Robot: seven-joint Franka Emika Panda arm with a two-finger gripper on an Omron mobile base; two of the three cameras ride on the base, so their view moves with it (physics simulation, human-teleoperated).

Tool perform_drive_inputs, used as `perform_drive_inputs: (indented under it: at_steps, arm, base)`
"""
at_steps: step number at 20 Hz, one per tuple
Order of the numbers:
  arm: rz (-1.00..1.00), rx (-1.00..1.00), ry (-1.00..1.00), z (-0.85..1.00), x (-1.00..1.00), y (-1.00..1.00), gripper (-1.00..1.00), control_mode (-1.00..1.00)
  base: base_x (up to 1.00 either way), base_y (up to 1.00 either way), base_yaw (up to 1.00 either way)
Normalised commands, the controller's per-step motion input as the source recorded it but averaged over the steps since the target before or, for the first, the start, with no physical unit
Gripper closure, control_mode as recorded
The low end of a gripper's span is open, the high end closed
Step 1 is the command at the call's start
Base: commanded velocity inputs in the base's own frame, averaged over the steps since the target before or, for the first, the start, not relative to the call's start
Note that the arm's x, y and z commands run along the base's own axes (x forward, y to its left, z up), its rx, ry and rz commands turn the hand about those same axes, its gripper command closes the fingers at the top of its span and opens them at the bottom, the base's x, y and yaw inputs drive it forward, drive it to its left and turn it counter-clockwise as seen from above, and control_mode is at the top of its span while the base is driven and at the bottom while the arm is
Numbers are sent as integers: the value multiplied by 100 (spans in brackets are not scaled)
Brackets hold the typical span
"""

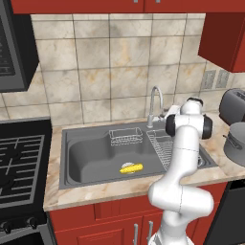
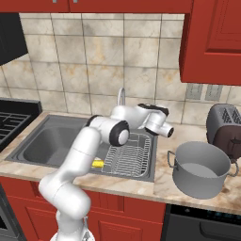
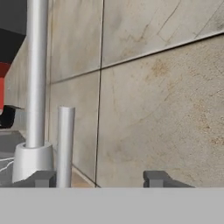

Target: Dump the corn from the pot into the sink. Then turn on the water and wash the corn. Then turn off the water and put the corn back in the pot.

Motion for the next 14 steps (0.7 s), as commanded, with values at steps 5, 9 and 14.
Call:
perform_drive_inputs:
  at_steps: [5,9,14]
  arm:
    - [-9,0,0,0,0,11,100,-100]
    - [-5,0,0,0,0,18,100,-100]
    - [-1,1,0,0,1,15,100,-100]
  base:
    - [0,0,0]
    - [0,0,0]
    - [0,0,0]
